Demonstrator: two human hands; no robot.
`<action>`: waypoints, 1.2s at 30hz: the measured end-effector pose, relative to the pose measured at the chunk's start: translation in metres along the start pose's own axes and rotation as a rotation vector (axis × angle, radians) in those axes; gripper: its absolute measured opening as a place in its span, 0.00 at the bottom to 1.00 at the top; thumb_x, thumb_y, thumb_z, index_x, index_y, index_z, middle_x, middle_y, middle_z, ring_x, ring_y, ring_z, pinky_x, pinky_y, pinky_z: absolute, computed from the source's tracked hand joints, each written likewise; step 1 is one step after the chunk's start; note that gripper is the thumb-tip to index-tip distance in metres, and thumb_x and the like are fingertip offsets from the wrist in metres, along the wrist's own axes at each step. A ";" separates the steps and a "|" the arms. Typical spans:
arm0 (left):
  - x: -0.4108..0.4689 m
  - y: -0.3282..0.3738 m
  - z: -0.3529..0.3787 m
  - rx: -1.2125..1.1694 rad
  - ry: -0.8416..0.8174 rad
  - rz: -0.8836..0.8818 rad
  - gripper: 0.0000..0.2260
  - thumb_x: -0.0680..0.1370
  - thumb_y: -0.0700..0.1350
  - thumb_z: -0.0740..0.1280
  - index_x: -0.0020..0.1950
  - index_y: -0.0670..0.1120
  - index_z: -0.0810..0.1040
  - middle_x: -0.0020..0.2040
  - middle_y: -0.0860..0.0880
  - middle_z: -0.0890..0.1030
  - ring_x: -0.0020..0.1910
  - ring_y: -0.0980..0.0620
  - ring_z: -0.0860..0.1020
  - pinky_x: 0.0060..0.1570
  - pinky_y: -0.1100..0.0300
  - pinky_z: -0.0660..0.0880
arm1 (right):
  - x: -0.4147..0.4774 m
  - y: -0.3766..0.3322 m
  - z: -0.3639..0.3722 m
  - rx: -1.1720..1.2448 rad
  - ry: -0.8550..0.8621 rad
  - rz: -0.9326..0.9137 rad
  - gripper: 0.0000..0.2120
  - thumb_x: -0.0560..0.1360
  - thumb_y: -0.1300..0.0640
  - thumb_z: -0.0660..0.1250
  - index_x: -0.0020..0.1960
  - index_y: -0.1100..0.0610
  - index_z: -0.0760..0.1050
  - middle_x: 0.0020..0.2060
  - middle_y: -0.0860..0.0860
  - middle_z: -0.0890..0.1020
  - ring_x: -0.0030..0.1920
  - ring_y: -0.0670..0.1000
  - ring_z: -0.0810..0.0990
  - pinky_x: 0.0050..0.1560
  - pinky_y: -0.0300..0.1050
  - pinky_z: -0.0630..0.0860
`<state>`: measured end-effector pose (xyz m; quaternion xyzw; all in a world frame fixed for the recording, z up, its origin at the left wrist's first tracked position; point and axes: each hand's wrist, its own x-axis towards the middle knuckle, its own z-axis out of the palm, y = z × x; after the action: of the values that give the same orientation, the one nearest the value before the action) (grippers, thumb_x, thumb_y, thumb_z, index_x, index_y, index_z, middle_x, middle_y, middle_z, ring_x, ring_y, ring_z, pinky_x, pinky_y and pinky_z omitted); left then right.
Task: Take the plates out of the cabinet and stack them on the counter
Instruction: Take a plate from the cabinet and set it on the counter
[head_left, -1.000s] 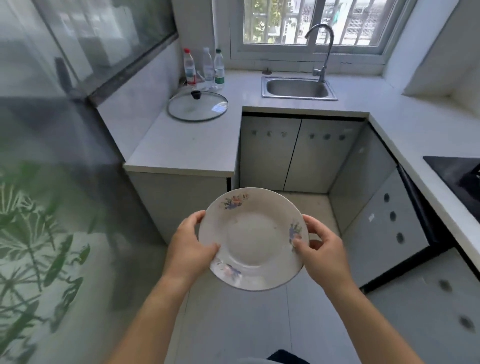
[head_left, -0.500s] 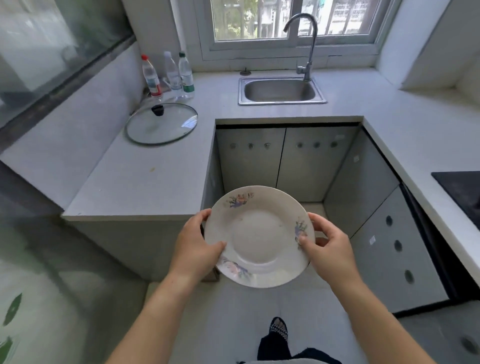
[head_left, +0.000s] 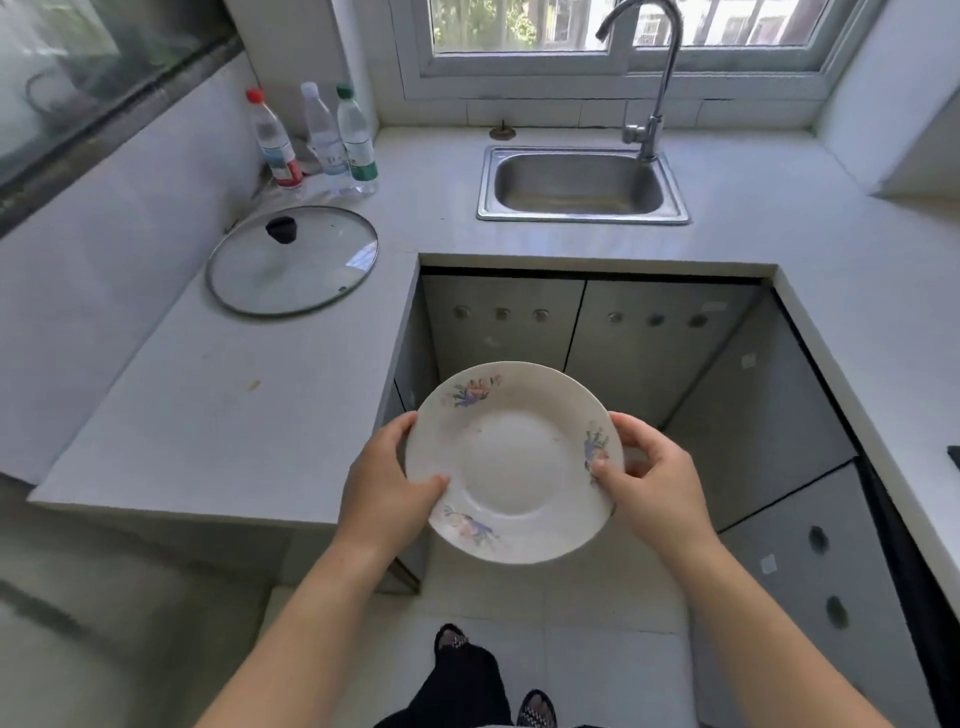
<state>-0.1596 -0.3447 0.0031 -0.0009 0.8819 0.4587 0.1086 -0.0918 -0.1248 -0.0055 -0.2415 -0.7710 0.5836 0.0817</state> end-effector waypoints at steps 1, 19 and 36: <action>0.012 -0.001 -0.003 -0.002 0.006 -0.012 0.30 0.68 0.39 0.73 0.68 0.53 0.68 0.56 0.57 0.75 0.53 0.50 0.77 0.52 0.54 0.78 | 0.013 -0.004 0.007 0.002 -0.014 -0.002 0.17 0.72 0.65 0.67 0.52 0.44 0.75 0.44 0.45 0.83 0.34 0.43 0.82 0.35 0.40 0.80; 0.183 0.001 -0.103 -0.003 0.267 -0.066 0.28 0.67 0.42 0.74 0.65 0.52 0.71 0.58 0.55 0.76 0.51 0.47 0.79 0.49 0.57 0.74 | 0.201 -0.107 0.143 -0.041 -0.228 -0.111 0.18 0.72 0.61 0.70 0.53 0.41 0.75 0.44 0.37 0.82 0.35 0.41 0.82 0.31 0.31 0.74; 0.200 -0.092 -0.163 -0.112 0.705 -0.594 0.27 0.71 0.39 0.69 0.68 0.52 0.69 0.64 0.54 0.74 0.61 0.52 0.73 0.55 0.61 0.72 | 0.290 -0.153 0.352 -0.269 -0.988 -0.252 0.15 0.73 0.60 0.69 0.53 0.42 0.75 0.45 0.34 0.79 0.34 0.37 0.81 0.34 0.35 0.74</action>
<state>-0.3763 -0.5101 -0.0189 -0.4153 0.8005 0.4263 -0.0713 -0.5296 -0.3231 -0.0147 0.1487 -0.8088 0.5094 -0.2535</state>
